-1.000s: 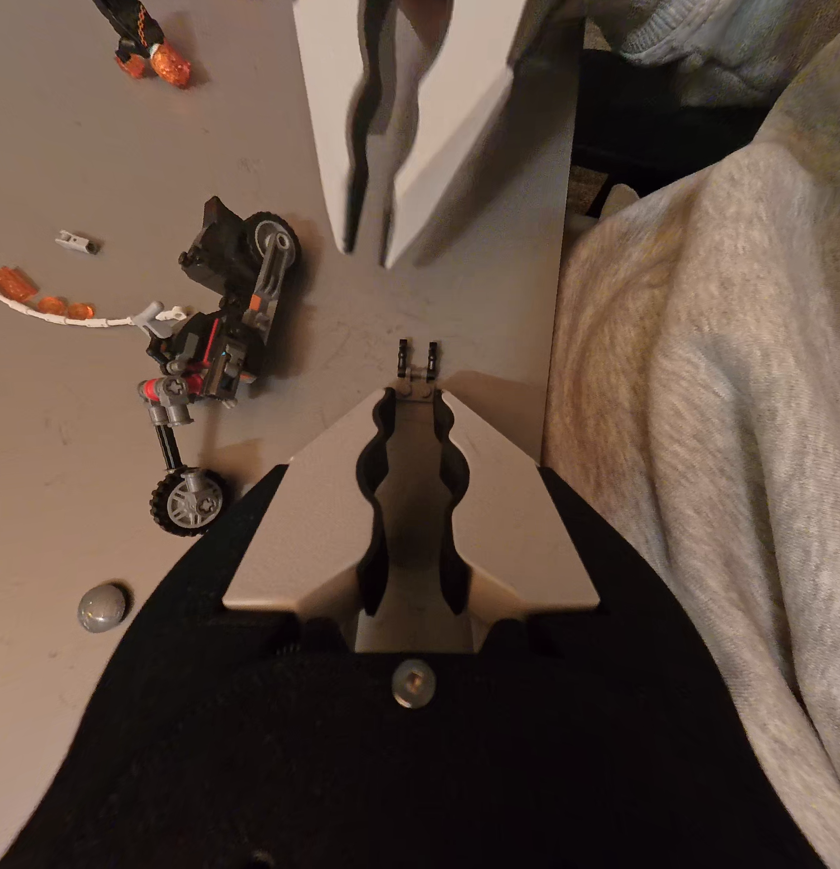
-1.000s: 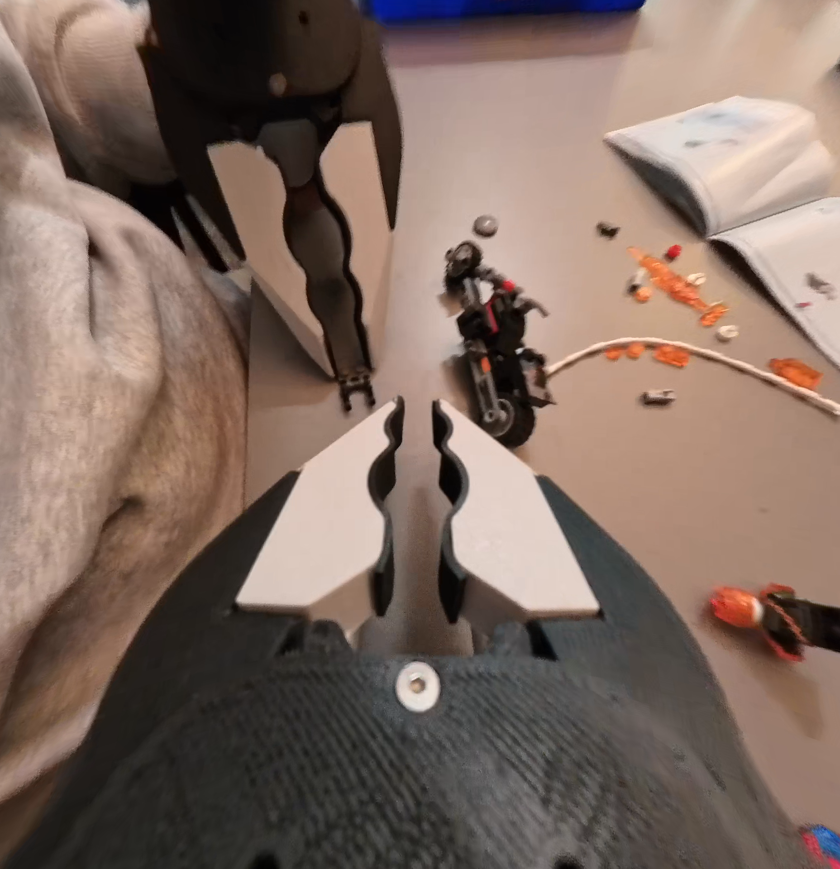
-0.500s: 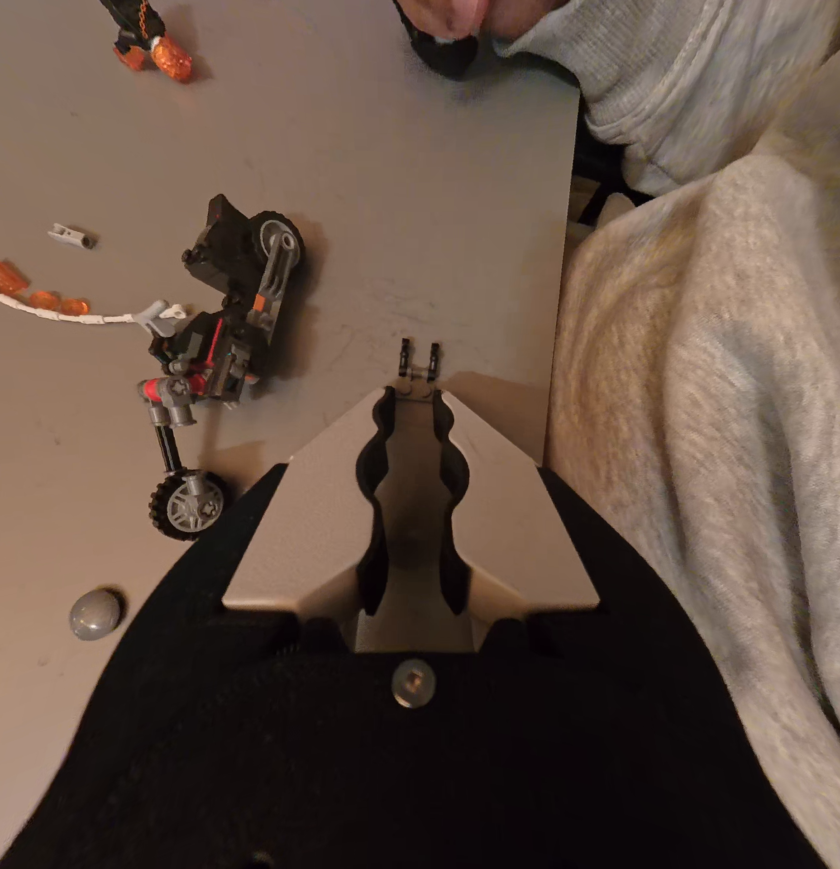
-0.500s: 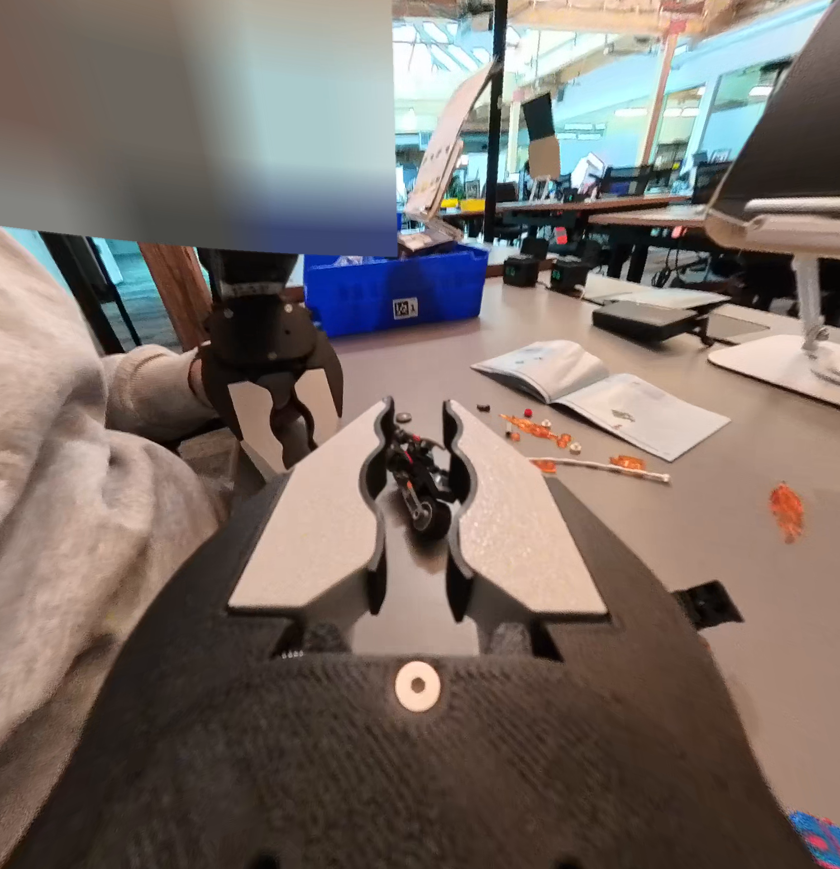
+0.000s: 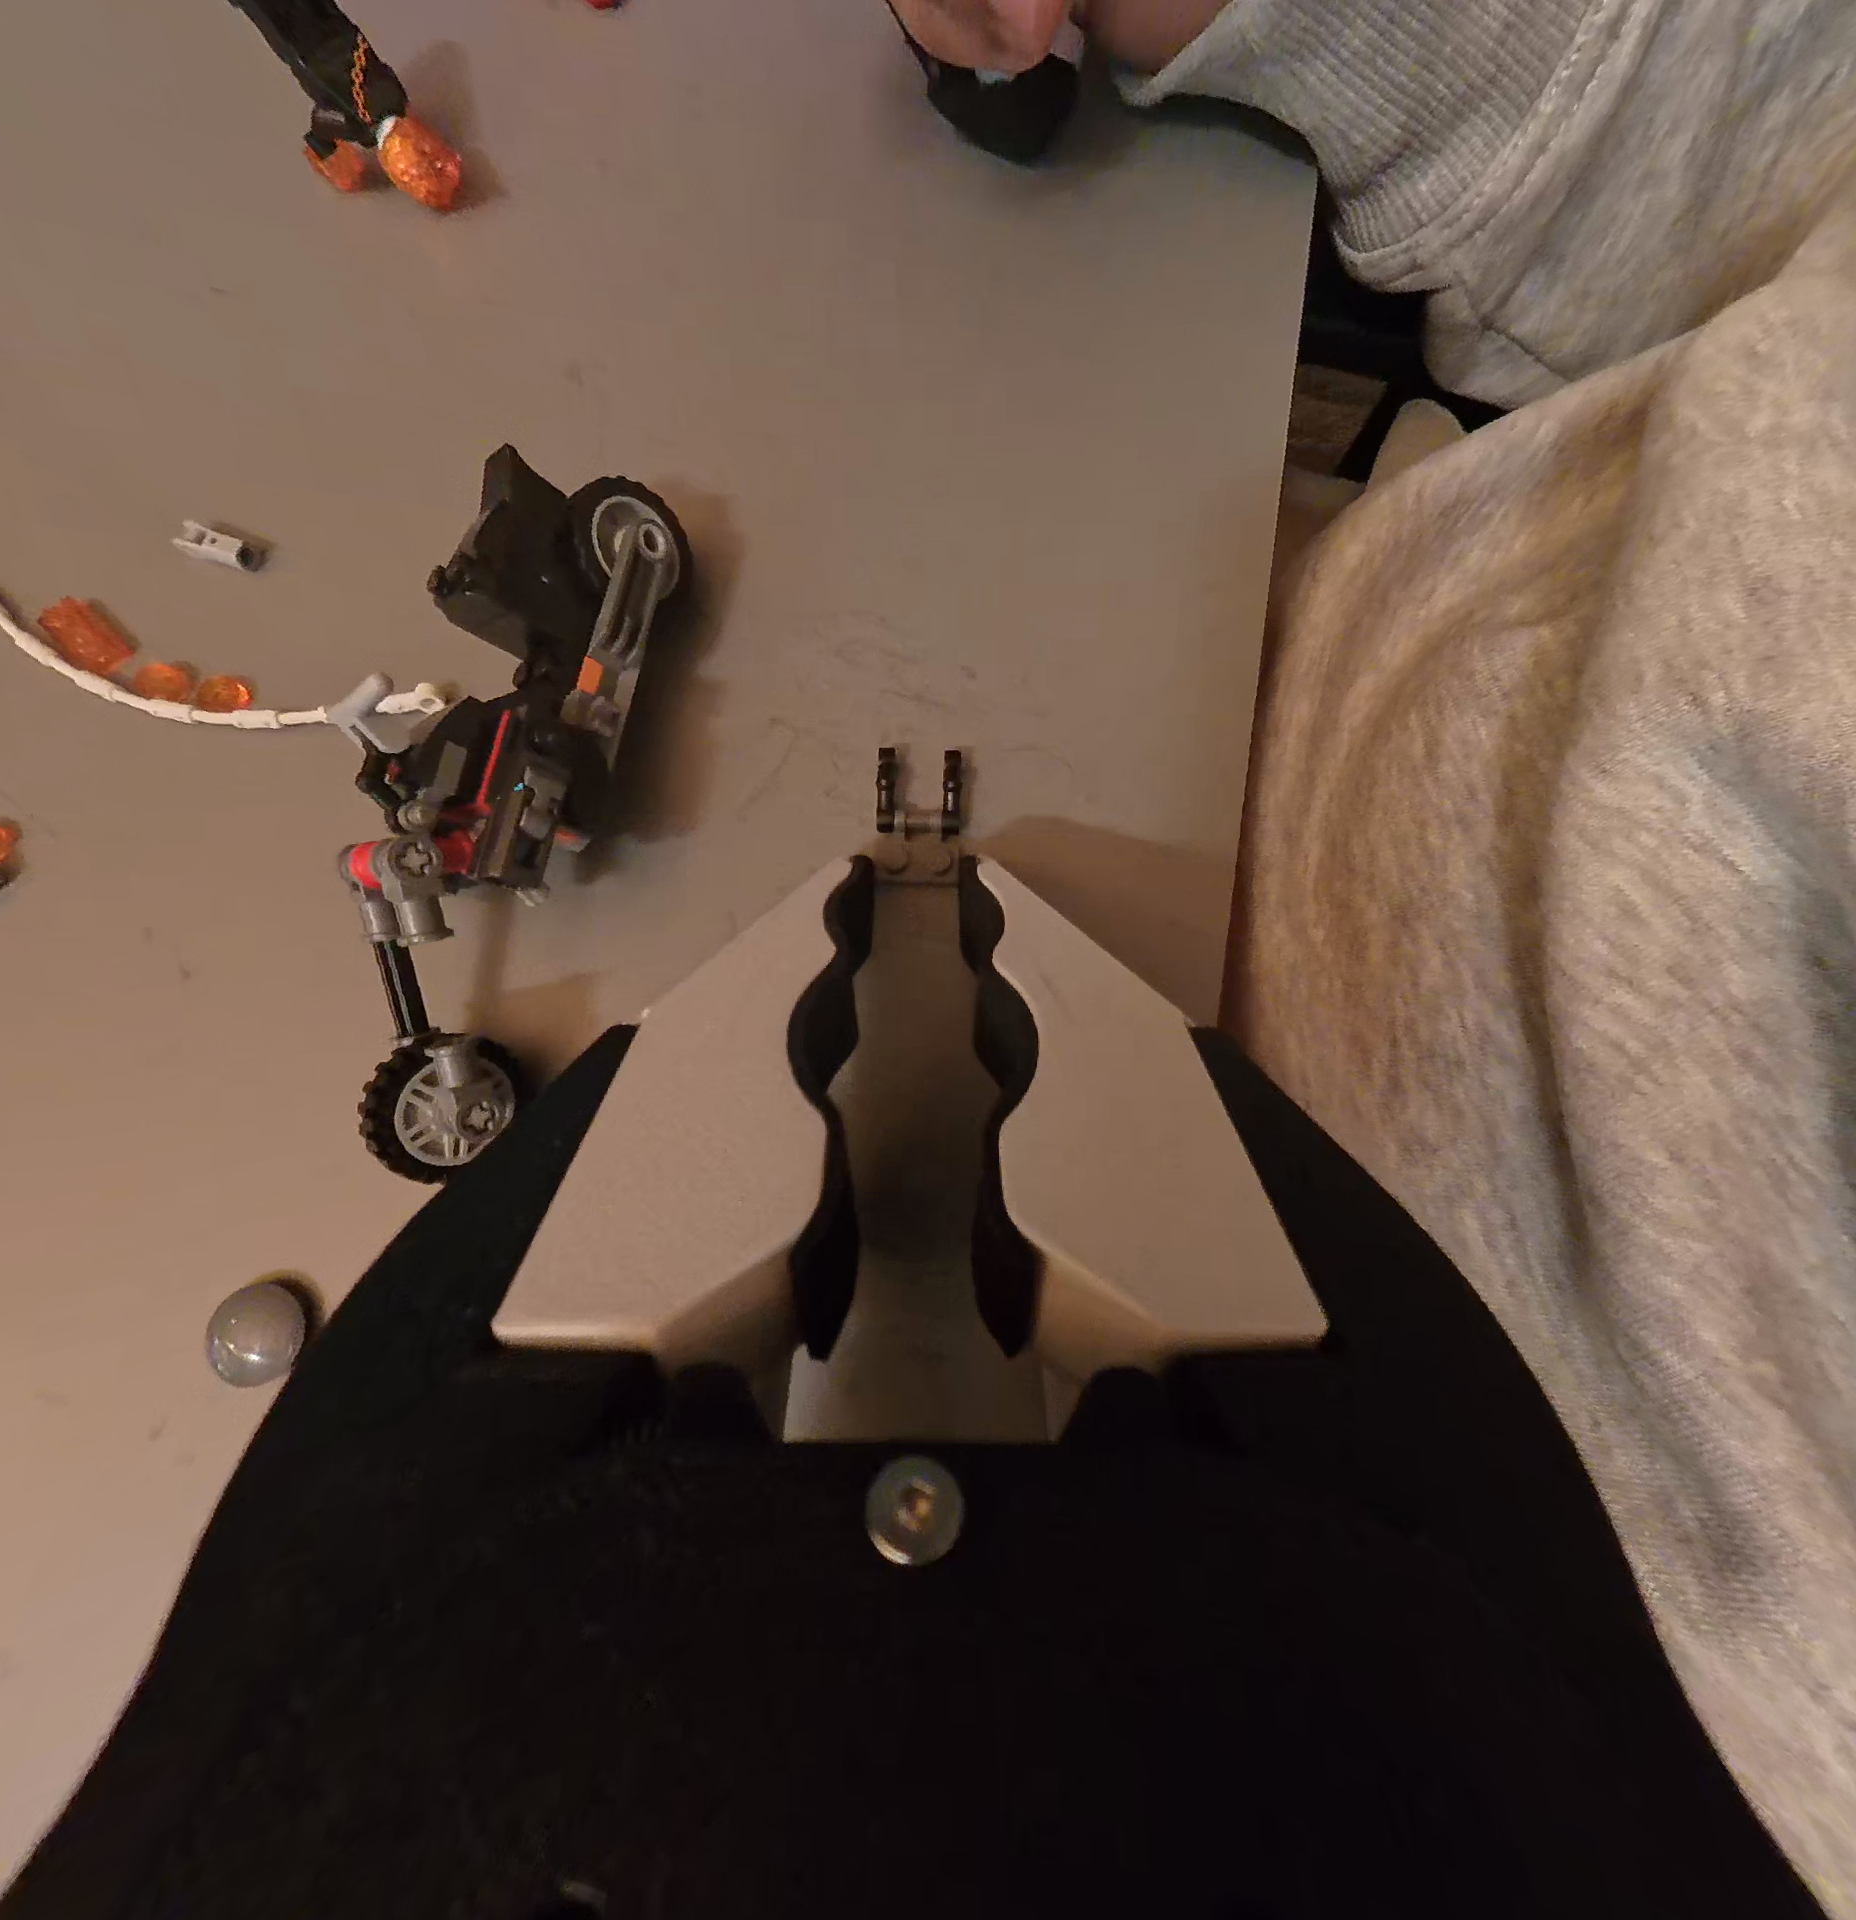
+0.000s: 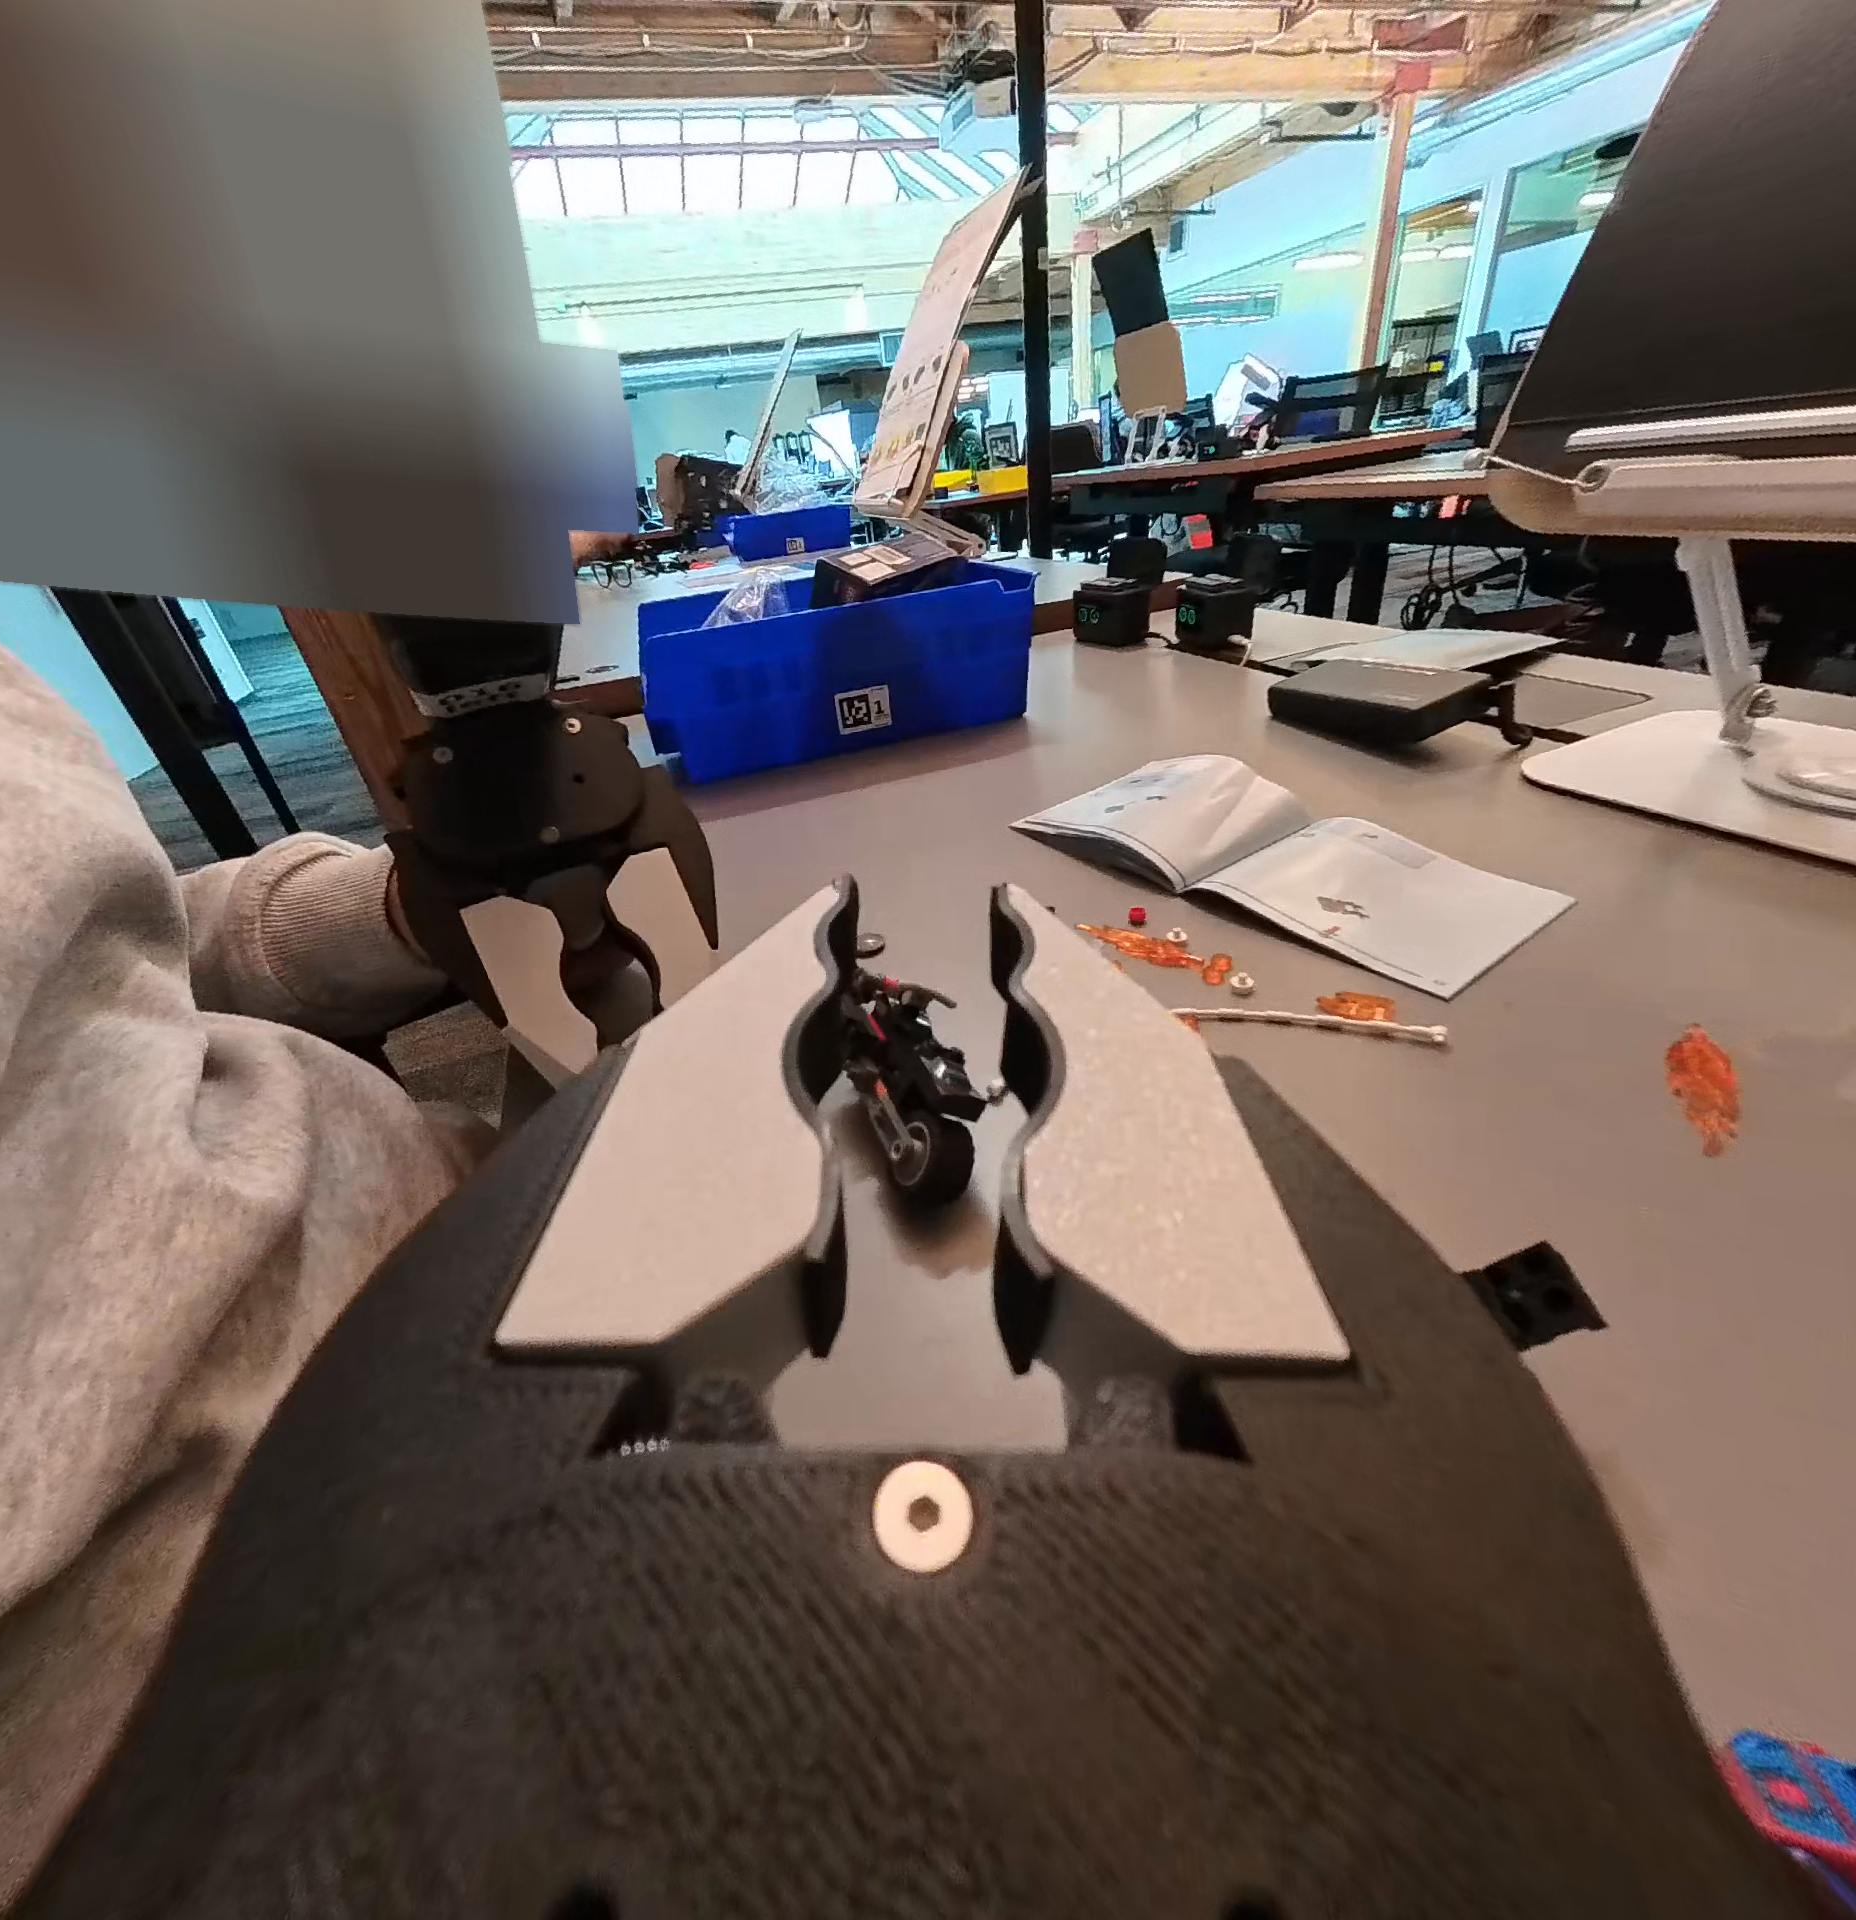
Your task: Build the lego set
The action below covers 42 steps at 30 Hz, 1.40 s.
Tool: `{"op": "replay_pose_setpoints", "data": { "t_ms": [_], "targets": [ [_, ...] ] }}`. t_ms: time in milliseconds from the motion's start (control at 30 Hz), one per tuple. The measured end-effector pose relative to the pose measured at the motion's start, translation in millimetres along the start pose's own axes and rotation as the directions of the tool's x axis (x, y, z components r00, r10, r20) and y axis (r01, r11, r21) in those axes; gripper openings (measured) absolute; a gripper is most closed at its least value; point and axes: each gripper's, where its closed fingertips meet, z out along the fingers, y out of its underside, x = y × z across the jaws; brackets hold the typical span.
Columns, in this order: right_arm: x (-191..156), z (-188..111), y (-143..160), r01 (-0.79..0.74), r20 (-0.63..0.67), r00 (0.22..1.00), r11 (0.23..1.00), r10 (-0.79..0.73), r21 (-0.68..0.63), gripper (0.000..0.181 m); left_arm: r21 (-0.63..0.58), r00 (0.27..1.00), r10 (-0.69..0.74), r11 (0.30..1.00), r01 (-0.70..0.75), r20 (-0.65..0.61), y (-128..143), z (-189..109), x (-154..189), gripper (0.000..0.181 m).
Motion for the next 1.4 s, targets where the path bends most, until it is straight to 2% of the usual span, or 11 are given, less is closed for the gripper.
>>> {"op": "replay_pose_setpoints", "data": {
  "t_ms": [267, 367, 533, 667, 733, 800, 900, 967, 1100, 1267, 1400],
  "targets": [
    [0.3, -0.6, -0.5, 0.003, -0.005, 1.0, 1.0, -0.003, 0.004, 0.023, 0.015, 1.0, -0.021, 1.0, 0.02, 0.017, -1.6, -1.8, -4.0, 0.017],
    [1.9, -1.1, -1.0, -0.004, -0.01, 1.0, 1.0, 0.005, 0.007, 0.025, 0.161, 0.998, 0.003, 0.987, -0.013, 0.061, -19.2, -17.0, -5.4, 0.039],
    [6.9, -0.6, -1.0, -0.031, -0.021, 0.999, 0.999, 0.031, 0.006, 0.026, 0.361, 0.99, -0.139, 0.924, 0.126, 0.01, -47.5, -47.2, -21.9, 0.045],
    [11.4, -2.8, -3.6, -0.055, -0.031, 0.998, 0.998, 0.056, 0.027, 0.026, 0.397, 0.932, -0.27, 0.904, 0.16, 0.24, -56.9, -63.9, -76.3, 0.045],
    [15.2, -6.1, -6.2, -0.058, -0.051, 0.997, 0.997, 0.06, 0.046, 0.026, 0.382, 0.85, -0.35, 0.903, 0.195, 0.394, -56.5, -71.2, -114.3, 0.048],
    [18.0, -11.1, -4.4, -0.062, -0.079, 0.995, 0.998, 0.064, 0.033, 0.02, 0.385, 0.801, -0.395, 0.895, 0.226, 0.449, -61.9, -74.1, -141.6, 0.08],
    [17.4, -18.0, -5.0, -0.053, -0.104, 0.993, 0.998, 0.056, 0.039, 0.018, 0.407, 0.759, -0.449, 0.874, 0.265, 0.471, -79.9, -72.0, -184.5, 0.081],
    [16.3, -21.1, -5.9, -0.047, -0.108, 0.993, 0.998, 0.052, 0.048, 0.018, 0.367, 0.726, -0.45, 0.885, 0.286, 0.52, -84.0, -62.0, -221.2, 0.083],
    [15.5, -27.1, -8.8, -0.045, -0.112, 0.992, 0.996, 0.053, 0.071, 0.02, 0.217, 0.618, -0.489, 0.859, 0.463, 0.615, -57.6, -22.6, -285.0, 0.123],
    [18.5, -32.3, -12.7, -0.069, -0.111, 0.991, 0.992, 0.081, 0.107, 0.023, 0.086, 0.594, -0.505, 0.802, 0.591, 0.627, -20.5, 18.8, -295.1, 0.128],
    [18.6, -30.7, -11.0, -0.065, -0.117, 0.99, 0.993, 0.076, 0.094, 0.024, 0.084, 0.607, -0.547, 0.779, 0.622, 0.576, -12.8, 17.3, -293.7, 0.116]
  ]
}}
